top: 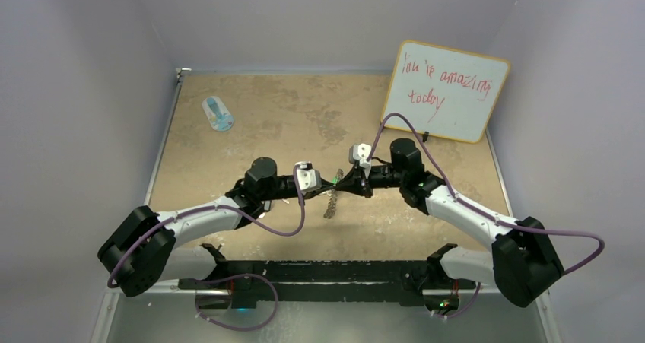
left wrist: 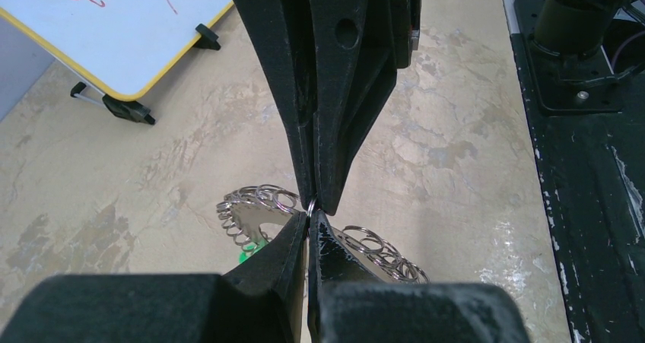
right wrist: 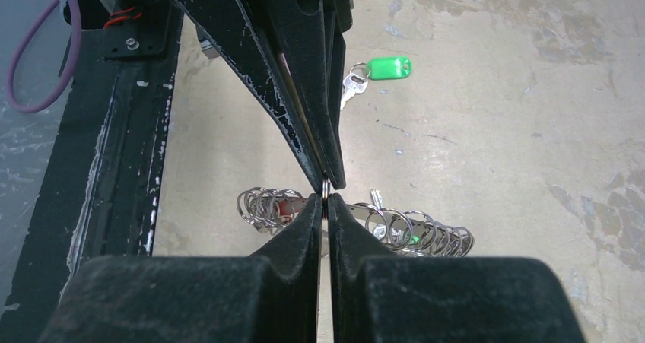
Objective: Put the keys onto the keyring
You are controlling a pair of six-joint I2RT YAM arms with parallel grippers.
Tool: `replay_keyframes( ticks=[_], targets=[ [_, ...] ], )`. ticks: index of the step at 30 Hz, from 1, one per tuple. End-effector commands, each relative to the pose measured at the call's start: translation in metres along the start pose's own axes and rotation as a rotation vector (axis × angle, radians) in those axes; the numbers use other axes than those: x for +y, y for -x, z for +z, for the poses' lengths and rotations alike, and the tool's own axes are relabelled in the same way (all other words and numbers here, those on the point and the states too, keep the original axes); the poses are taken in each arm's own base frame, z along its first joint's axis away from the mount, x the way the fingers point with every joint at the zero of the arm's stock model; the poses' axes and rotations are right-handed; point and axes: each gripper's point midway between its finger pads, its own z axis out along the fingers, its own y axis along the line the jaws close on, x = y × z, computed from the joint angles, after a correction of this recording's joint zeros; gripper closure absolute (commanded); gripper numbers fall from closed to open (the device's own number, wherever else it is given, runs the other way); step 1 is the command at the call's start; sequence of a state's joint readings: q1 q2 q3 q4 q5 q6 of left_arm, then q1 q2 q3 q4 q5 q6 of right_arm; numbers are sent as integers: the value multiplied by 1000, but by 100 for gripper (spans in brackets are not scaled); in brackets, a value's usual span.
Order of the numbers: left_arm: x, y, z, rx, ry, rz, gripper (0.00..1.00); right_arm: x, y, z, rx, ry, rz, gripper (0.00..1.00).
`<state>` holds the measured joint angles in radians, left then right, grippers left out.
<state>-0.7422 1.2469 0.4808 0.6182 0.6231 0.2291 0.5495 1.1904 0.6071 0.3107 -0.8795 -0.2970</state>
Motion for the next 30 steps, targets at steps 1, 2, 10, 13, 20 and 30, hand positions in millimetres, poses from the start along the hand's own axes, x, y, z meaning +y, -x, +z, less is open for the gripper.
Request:
replay_keyframes(
  ticks=[1,2,10,13,20,30],
  targets=[
    [1,33,7,-85,-31,78,100,-9,21,2,-41,-18,-63,97],
    [1,32,7,-84,-32,79,100,-9,21,3,-49,-16,-64,100],
    [13,35,-9,-101,97,82,79,-2,14,6,-111,-5,-51,100],
    [17,35,-21,-123,179,81,69,3,16,5,-166,-1,-66,100],
    [3,25,-39,-153,197,61,67,18,28,2,-281,49,-160,100],
    [-18,29,-42,-249,124,55,67,37,43,-5,-394,110,-243,100]
  ],
)
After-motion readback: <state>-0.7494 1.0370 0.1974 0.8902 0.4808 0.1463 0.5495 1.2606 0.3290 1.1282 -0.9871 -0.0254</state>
